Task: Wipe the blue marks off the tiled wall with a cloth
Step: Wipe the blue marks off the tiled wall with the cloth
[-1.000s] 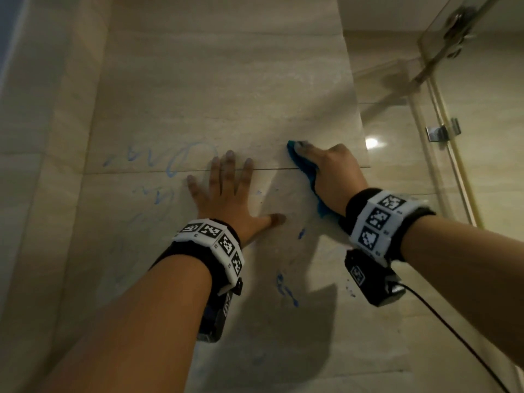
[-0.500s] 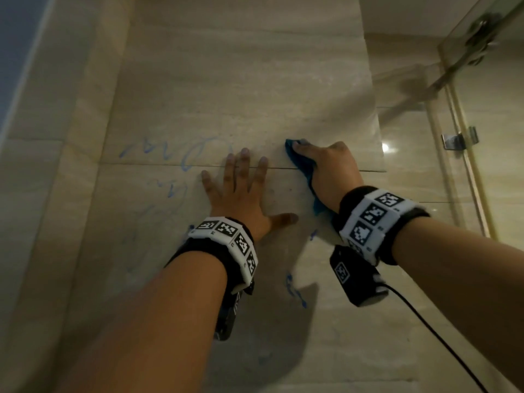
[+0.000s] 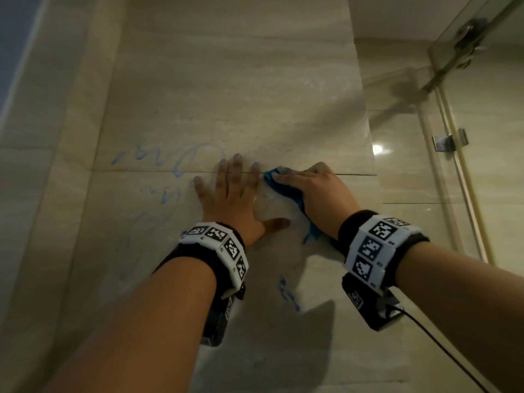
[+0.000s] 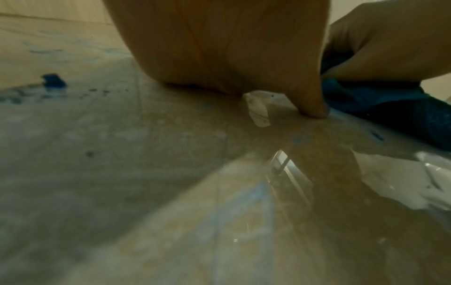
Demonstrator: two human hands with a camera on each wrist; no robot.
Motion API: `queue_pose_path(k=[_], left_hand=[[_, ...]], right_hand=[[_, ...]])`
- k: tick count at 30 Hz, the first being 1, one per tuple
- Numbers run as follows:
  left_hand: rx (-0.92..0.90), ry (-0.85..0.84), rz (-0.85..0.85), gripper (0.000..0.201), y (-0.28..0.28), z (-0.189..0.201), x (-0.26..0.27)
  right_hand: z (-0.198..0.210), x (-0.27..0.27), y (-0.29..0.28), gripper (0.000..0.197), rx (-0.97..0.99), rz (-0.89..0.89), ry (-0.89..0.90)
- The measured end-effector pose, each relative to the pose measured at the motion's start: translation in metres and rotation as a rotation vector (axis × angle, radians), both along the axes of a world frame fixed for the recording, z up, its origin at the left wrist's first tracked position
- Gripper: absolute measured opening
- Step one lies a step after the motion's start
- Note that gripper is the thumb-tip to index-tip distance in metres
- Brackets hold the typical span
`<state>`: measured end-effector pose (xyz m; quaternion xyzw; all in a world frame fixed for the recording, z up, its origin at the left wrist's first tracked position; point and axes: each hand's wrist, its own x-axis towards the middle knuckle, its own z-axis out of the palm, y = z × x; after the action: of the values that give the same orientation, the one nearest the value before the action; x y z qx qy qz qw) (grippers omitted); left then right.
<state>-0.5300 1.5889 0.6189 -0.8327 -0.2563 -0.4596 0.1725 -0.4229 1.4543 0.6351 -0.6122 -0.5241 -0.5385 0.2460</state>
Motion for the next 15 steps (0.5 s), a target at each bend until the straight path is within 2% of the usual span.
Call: queue_pose_path(k=[5,9,11,13,15], left_hand=[[-0.007,0.014,0.009,0.116,0.001,0.001,-0.001],[-0.006,0.011,0.011,0.116,-0.001,-0.001,-0.002],[-0.003,0.008,0.010,0.115,-0.001,-0.001,-0.002],[0.000,0.010,0.009,0.115,-0.001,-0.001,-0.002],[0.000,0.012,0.009,0.114,-0.001,-0.002,-0.002]], right_hand=[[0.013,0.007,-0.009,0.063,0.053,-0.013,0.039],[0.017,0.013,-0.023,0.057,0.201,-0.025,0.142],[0.018,0.016,-0.029,0.054,0.247,-0.077,0.115],[0.017,0.020,-0.031,0.057,0.243,-0.149,0.086],[0.015,0.023,-0.029,0.058,0.231,-0.146,0.147]])
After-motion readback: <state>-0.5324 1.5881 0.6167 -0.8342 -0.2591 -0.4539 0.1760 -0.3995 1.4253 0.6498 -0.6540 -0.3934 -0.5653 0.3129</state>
